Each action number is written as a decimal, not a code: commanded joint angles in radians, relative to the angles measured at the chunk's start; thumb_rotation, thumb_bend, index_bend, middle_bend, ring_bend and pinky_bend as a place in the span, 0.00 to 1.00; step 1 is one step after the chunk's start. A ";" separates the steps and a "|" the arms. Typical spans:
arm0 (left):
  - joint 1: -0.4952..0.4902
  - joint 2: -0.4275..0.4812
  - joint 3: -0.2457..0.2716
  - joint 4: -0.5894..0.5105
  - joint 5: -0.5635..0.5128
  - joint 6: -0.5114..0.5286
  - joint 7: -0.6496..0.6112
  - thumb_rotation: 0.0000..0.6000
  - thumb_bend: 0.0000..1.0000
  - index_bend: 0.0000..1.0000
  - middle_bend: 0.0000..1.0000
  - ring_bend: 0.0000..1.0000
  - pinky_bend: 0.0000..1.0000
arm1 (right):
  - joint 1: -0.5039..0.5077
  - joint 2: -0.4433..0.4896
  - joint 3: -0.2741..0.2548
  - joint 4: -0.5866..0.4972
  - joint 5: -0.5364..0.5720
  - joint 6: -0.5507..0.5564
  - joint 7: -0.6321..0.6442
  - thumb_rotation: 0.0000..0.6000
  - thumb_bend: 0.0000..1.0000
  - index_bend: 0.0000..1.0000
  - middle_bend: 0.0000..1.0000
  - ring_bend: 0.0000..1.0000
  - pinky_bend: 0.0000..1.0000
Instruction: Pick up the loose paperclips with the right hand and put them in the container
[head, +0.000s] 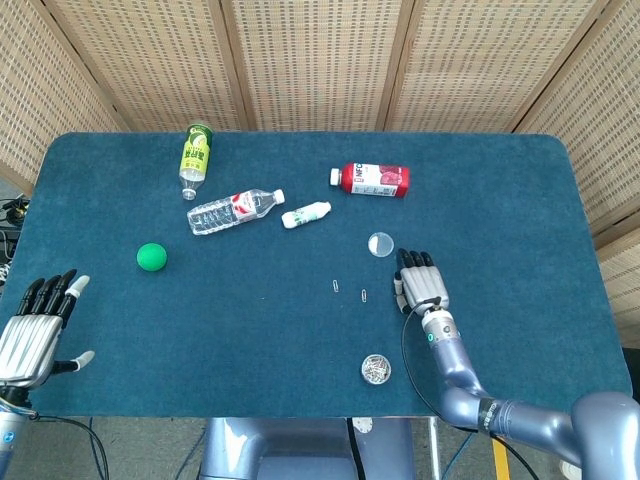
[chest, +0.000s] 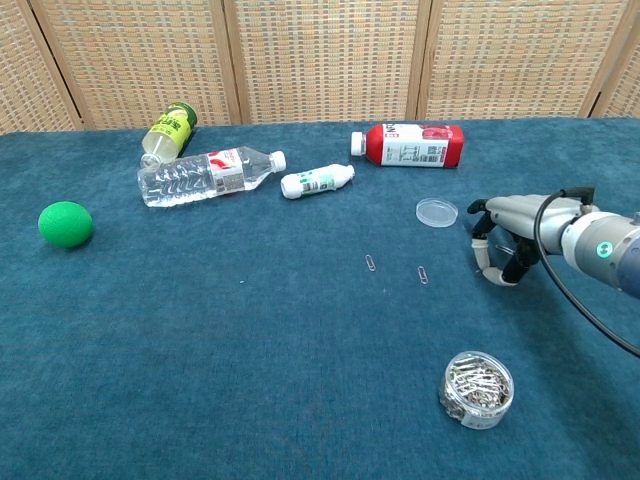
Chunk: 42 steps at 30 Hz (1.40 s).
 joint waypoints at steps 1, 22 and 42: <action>0.000 0.000 0.000 0.000 0.001 0.000 0.000 1.00 0.00 0.00 0.00 0.00 0.00 | -0.003 0.007 -0.001 -0.010 -0.007 0.005 -0.002 1.00 0.43 0.63 0.01 0.00 0.00; 0.003 0.002 0.003 -0.003 0.010 0.005 -0.001 1.00 0.00 0.00 0.00 0.00 0.00 | -0.029 0.088 -0.022 -0.167 -0.102 0.045 -0.005 1.00 0.43 0.63 0.01 0.00 0.00; 0.007 -0.001 0.009 -0.004 0.026 0.011 0.006 1.00 0.00 0.00 0.00 0.00 0.00 | -0.099 0.306 -0.184 -0.555 -0.397 0.090 -0.007 1.00 0.43 0.63 0.01 0.00 0.00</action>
